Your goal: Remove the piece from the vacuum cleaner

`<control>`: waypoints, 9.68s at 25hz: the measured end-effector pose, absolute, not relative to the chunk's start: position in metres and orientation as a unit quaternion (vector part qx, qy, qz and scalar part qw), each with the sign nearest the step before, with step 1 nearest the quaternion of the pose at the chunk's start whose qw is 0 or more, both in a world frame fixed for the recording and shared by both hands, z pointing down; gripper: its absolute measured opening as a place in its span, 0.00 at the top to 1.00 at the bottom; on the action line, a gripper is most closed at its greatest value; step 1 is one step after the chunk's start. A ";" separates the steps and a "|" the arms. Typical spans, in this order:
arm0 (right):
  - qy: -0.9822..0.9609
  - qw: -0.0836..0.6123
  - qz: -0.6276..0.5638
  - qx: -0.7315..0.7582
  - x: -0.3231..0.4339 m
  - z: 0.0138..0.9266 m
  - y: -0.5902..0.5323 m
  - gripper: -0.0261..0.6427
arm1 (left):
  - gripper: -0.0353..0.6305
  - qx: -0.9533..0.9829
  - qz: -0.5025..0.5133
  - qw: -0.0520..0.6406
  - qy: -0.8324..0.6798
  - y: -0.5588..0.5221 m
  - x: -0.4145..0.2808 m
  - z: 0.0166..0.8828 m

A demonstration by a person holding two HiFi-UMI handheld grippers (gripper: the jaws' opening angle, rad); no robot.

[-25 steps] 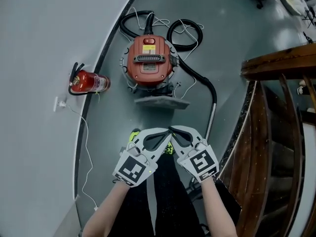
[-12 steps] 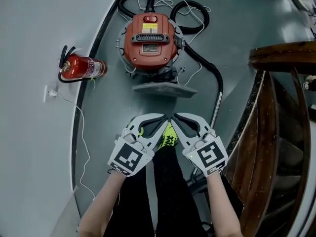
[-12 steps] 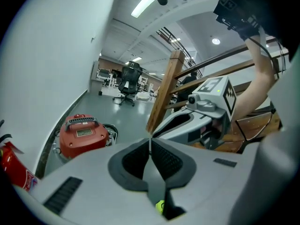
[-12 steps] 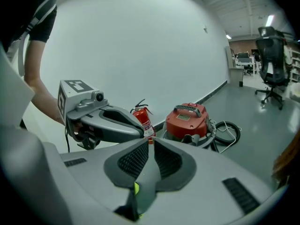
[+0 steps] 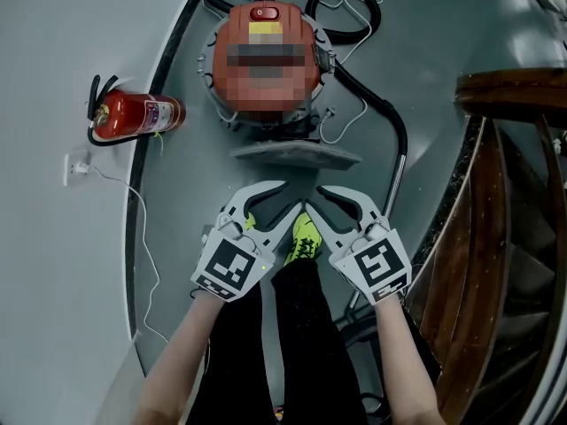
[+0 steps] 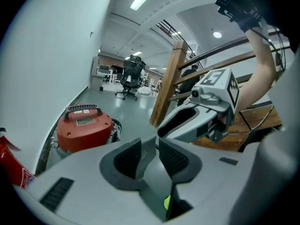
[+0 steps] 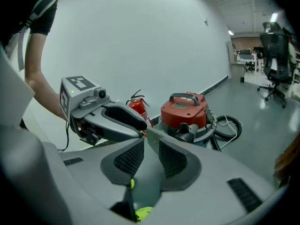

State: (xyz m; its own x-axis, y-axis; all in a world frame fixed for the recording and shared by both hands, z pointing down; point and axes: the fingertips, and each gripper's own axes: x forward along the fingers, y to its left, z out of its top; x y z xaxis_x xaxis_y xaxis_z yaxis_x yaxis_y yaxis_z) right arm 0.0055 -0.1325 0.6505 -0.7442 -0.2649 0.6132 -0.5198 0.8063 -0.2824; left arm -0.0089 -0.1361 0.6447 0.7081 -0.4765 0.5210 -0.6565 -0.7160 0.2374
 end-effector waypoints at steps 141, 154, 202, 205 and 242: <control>-0.882 0.446 0.111 0.105 0.012 0.778 -0.066 0.84 | 0.74 0.866 0.356 0.196 -0.292 -0.071 -0.013 0.770; -0.875 0.452 0.126 0.118 0.012 0.821 -0.047 0.83 | 0.74 0.866 0.370 0.200 -0.271 -0.052 -0.013 0.814; -0.830 0.364 0.359 0.221 0.000 0.833 -0.058 0.86 | 0.78 0.857 0.331 0.269 -0.288 -0.069 -0.040 0.828; -0.824 0.356 0.382 0.220 0.000 0.820 -0.059 0.88 | 0.82 0.856 0.334 0.266 -0.292 -0.071 -0.046 0.816; -0.777 0.336 0.462 0.266 0.021 0.576 -0.022 0.92 | 0.93 0.846 0.327 0.376 -0.192 -0.014 -0.067 0.575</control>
